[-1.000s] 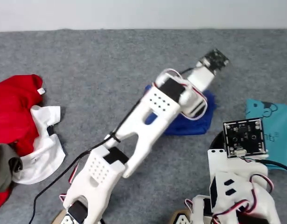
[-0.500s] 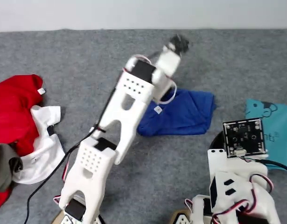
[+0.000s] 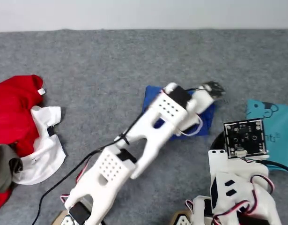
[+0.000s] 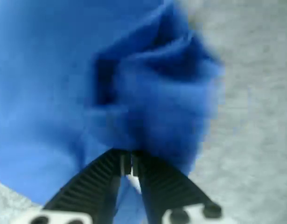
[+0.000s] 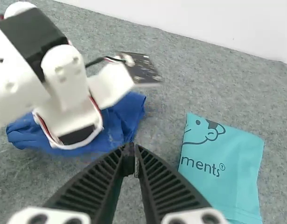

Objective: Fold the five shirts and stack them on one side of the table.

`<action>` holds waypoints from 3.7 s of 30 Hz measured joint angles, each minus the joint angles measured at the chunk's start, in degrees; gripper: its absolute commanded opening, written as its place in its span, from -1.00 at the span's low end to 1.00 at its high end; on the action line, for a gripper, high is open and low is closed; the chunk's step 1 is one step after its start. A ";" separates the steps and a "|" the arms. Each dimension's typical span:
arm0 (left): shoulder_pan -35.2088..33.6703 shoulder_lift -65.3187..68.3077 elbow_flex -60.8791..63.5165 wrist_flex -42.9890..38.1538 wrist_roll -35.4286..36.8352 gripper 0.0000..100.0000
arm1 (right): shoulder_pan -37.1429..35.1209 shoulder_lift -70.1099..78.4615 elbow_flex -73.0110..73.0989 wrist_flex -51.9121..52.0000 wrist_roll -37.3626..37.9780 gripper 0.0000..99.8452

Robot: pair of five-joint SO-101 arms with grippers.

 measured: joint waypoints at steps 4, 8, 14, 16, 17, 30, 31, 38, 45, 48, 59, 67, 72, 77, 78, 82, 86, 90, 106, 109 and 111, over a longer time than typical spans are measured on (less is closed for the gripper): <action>3.43 -1.85 3.60 0.09 0.00 -0.97 | 0.00 0.00 0.00 0.00 0.00 -0.98; 3.16 -1.85 7.47 0.09 0.00 -0.97 | 0.00 0.00 0.00 0.00 0.00 -0.98; -4.04 -6.77 5.36 0.09 0.00 -0.97 | 0.00 0.00 0.00 0.00 0.00 -0.98; -6.95 -9.05 4.13 0.09 0.00 -0.97 | 0.00 0.00 0.00 0.00 0.00 -0.98; -8.44 -9.93 3.87 0.09 0.00 -0.97 | 0.00 0.00 0.00 0.00 0.00 -0.98; -10.29 -2.73 10.73 0.26 0.00 -0.97 | 0.00 0.00 0.00 0.00 0.00 -0.98; -9.23 -2.99 12.13 0.26 0.00 -0.97 | 0.00 0.00 0.00 0.00 0.00 -0.98; -2.11 -12.66 28.84 0.26 -1.05 -0.97 | 0.00 0.00 0.00 0.00 0.00 -0.98; -2.37 -18.37 39.12 -0.79 -1.93 -0.97 | 0.00 0.00 0.00 0.00 0.00 -0.98; -3.87 -19.43 38.77 -1.41 -1.85 -0.97 | 0.00 0.00 0.00 0.00 0.00 -0.98; -10.73 -21.27 31.03 -0.53 -2.11 -0.97 | 0.00 0.00 0.00 0.00 0.18 -0.98; -10.90 -8.88 30.77 -0.26 -1.85 -0.97 | 0.00 0.00 0.09 0.00 0.18 -0.98; -13.45 -12.22 26.02 -0.26 -0.18 -0.97 | 0.00 0.00 5.98 -3.60 0.18 -0.98; -18.55 -21.54 24.09 -0.26 0.53 -0.97 | 0.00 4.13 10.99 -9.41 0.18 -0.98; -20.04 -23.21 24.09 -0.18 0.70 -0.97 | 0.09 7.03 11.25 -10.55 0.18 -0.98; -27.34 -29.10 24.09 0.09 0.70 -0.97 | 0.00 19.34 11.25 -16.35 0.18 -0.98; -35.69 -32.88 24.09 0.26 0.70 -0.97 | -0.53 33.67 9.14 -20.75 0.18 -0.97; -42.73 -34.73 24.09 0.26 -2.46 -0.97 | -3.16 46.33 2.73 -25.14 -2.02 -0.70; -50.37 -34.99 24.09 0.26 -5.27 -0.97 | -3.25 85.80 -21.71 -27.25 -9.32 -0.71; -50.46 -34.99 24.09 0.26 -5.27 -0.97 | -2.99 86.95 -23.03 -25.76 -9.32 -0.71; -50.46 -34.99 24.09 0.26 -5.27 -0.97 | -2.20 86.95 -23.03 -25.05 -9.32 -0.71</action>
